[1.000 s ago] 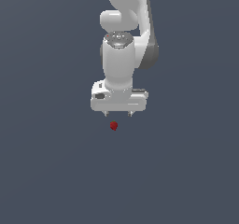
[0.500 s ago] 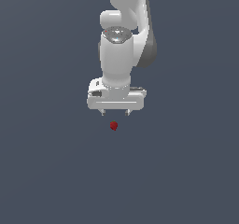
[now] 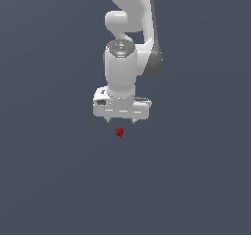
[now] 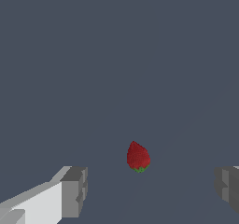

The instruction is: Pick up the object and move it to a goal position.

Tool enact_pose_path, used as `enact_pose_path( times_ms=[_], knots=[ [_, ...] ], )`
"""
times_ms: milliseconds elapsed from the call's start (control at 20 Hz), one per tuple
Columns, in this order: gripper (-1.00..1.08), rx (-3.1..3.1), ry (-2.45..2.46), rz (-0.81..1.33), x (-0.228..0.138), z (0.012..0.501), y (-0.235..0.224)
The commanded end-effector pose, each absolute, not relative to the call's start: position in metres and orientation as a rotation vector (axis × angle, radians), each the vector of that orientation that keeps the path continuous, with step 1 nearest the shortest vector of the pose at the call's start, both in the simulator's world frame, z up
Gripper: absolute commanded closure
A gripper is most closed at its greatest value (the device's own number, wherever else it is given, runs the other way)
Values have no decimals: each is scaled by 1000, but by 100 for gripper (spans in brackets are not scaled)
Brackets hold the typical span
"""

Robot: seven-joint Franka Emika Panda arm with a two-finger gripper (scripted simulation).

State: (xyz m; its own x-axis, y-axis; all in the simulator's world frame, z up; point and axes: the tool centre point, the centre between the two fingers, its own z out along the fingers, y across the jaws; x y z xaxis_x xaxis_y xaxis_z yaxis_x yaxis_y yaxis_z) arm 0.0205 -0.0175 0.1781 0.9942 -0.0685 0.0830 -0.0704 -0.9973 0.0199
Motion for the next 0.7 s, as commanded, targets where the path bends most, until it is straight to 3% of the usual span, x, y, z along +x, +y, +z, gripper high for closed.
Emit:
enact_pose_path(
  times_ms=[0,650],
  knots=[
    [-92,3118,-180,112,16,164,-19],
    [-92,3079,-627,15,-15,84,-30]
  ],
)
